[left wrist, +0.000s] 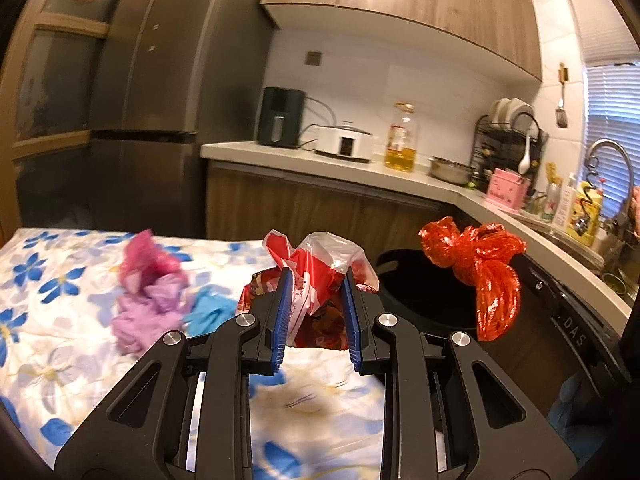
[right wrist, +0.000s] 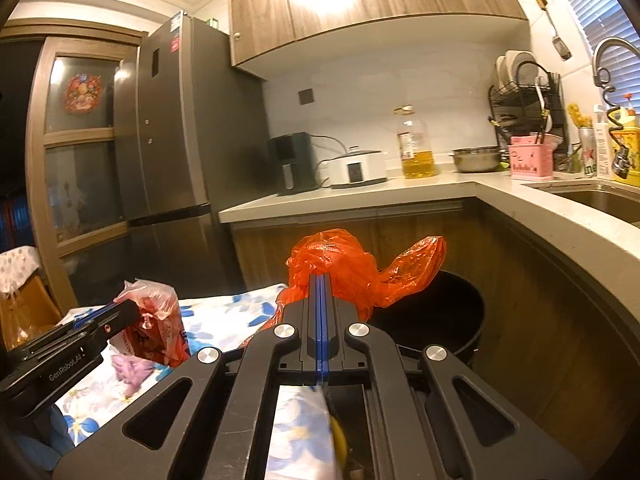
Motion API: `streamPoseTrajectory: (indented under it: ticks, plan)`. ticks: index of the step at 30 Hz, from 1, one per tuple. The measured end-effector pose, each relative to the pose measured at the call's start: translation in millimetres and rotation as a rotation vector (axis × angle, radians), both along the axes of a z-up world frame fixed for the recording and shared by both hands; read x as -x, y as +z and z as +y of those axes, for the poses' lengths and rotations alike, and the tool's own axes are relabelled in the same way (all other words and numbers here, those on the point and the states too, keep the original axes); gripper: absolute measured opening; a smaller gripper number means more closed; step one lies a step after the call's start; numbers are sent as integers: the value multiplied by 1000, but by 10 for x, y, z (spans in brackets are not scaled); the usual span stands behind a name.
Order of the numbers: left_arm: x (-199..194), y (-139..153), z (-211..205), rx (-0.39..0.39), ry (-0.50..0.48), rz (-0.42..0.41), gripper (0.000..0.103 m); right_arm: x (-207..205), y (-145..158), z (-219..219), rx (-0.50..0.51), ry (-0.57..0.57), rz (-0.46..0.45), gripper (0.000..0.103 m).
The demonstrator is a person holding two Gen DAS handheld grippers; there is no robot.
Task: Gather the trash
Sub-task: 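Carry the snack bag and red plastic bag over the black bin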
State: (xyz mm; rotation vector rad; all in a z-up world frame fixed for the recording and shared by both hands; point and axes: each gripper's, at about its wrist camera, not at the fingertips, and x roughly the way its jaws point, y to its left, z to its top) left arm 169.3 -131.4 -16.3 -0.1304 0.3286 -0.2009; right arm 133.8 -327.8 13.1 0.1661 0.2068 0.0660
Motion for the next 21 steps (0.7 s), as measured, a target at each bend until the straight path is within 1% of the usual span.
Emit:
streamPoseTrajectory:
  ticks: [9, 13, 21]
  plan:
    - [-222, 96, -487, -4, -94, -21, 23, -51, 16, -287, 1, -66, -5, 1]
    - [-342, 112, -723, -18, -134, -24, 23, -103, 19, -396, 0, -88, -6, 1]
    - [-597, 119, -1052, -33, -175, -16, 23, -198, -20, -538, -11, -112, 0, 1]
